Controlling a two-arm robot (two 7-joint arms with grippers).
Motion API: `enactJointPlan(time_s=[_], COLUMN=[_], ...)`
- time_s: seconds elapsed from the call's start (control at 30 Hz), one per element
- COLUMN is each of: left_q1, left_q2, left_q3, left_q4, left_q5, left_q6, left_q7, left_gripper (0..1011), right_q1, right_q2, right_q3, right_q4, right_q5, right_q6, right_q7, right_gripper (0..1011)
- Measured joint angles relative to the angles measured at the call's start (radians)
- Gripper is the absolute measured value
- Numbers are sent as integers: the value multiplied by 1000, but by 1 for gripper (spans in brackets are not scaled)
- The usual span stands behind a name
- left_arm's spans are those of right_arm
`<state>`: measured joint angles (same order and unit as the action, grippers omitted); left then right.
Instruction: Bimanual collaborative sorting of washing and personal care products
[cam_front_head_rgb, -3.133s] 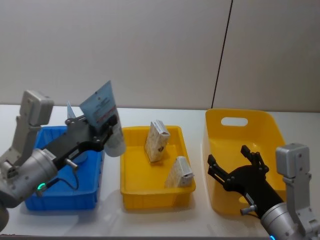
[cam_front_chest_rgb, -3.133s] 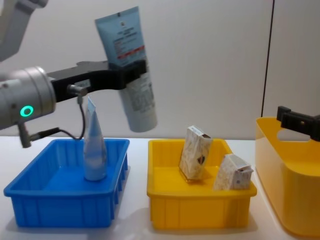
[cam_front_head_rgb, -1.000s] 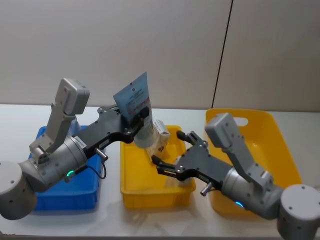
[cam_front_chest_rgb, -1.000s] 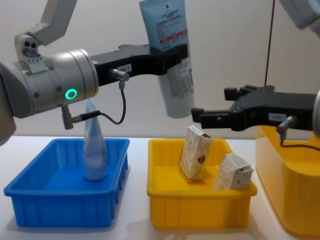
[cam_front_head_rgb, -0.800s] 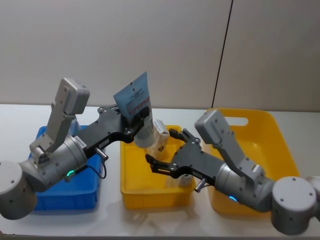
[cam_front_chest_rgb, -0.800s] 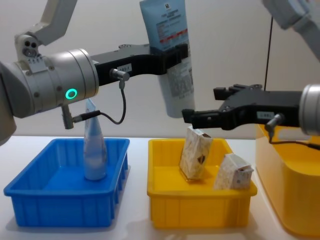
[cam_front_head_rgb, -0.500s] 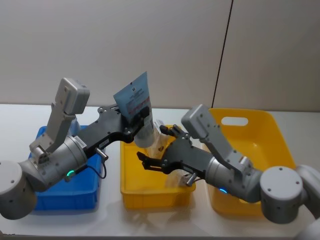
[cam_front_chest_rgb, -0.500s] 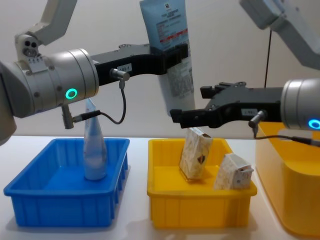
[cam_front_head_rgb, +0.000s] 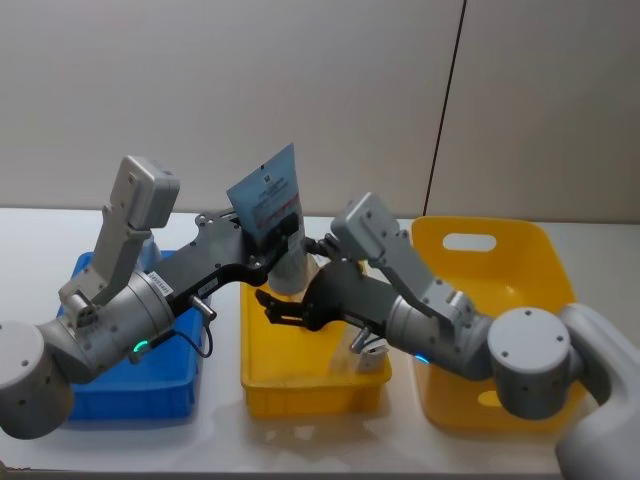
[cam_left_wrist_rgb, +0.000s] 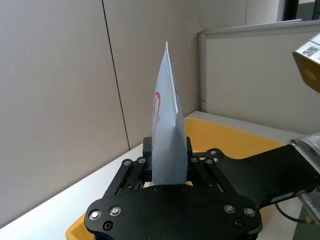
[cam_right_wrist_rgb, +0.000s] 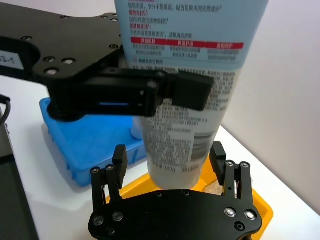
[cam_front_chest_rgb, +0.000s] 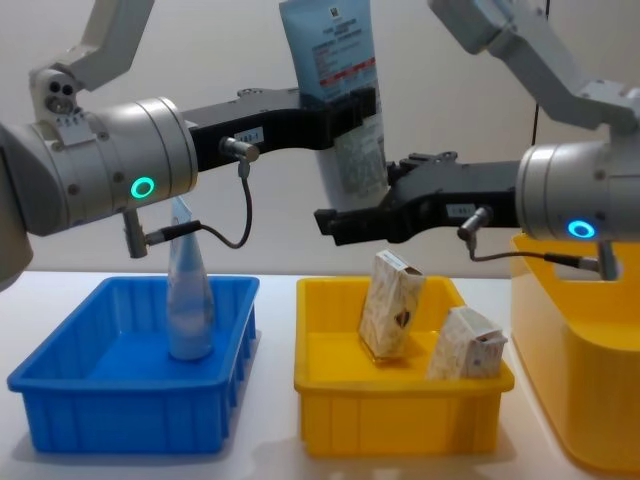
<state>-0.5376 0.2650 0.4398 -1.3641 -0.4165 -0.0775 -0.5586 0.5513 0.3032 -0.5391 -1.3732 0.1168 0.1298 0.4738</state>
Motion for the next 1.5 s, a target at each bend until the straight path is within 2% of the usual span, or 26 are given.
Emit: enactJointPlan(time_s=[0.23,0.4,0.67,0.93,1.07,1.23,1.27,1.3,1.37,1.5], left_q1=[0,0,0,0,0,0,0,0,0,0], left_q2=[0,0,1,0,0,0,0,0,0,0], left_q3=[0,0,0,0,0,0,0,0,0,0], left_q4=[0,0,0,0,0,0,0,0,0,0], left_q5=[0,0,0,0,0,0,0,0,0,0], left_q6=[0,0,0,0,0,0,0,0,0,0], left_q7=[0,0,0,0,0,0,0,0,0,0], left_gripper=[276,276,276,276,357,533,576,576,673,786], right_q1=[26,40,51,54,53,49,48,47,44,38], right_q2=[-25,-42,-60,-71,-76,-80,-81,-81,-82,-84], right_q3=[-6,-9,-11,-12,-11,-9,-8,-8,-7,-3], right_q4=[36,56,75,78,77,73,72,71,68,61], right_q5=[-18,-28,-38,-48,-54,-60,-61,-63,-66,-72], right_q6=[-10,-17,-23,-25,-26,-26,-26,-26,-26,-25], right_q7=[-8,-11,-12,-15,-19,-25,-27,-28,-32,-39], right_gripper=[994,891,659,606,594,581,568,558,526,473])
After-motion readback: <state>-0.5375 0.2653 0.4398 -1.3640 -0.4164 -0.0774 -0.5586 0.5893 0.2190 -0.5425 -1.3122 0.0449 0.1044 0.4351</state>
